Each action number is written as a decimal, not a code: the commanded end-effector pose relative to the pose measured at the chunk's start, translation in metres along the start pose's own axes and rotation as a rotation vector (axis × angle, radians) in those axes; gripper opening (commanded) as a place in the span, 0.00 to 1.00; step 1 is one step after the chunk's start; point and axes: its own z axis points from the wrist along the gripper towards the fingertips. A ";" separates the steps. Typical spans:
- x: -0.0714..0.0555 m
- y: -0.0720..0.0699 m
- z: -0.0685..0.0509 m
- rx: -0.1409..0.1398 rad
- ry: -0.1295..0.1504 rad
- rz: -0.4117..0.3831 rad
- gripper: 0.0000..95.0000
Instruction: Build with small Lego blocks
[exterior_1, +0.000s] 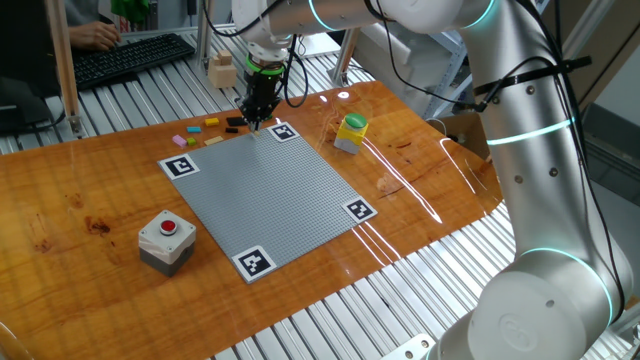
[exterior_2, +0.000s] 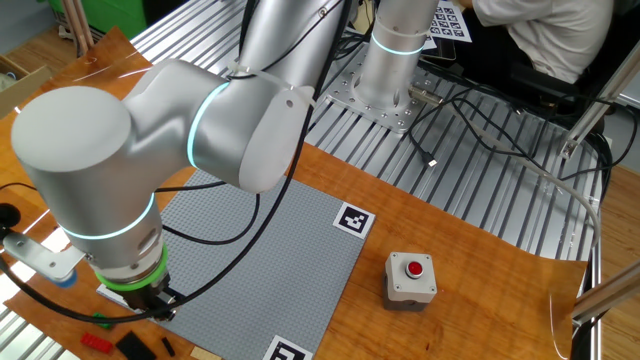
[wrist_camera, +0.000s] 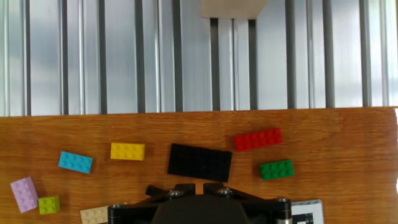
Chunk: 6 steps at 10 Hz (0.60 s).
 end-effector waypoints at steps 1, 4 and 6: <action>0.001 0.000 0.000 -0.002 -0.001 0.003 0.00; 0.001 0.001 0.003 -0.007 -0.004 0.014 0.00; 0.002 0.001 0.006 -0.012 -0.004 0.024 0.00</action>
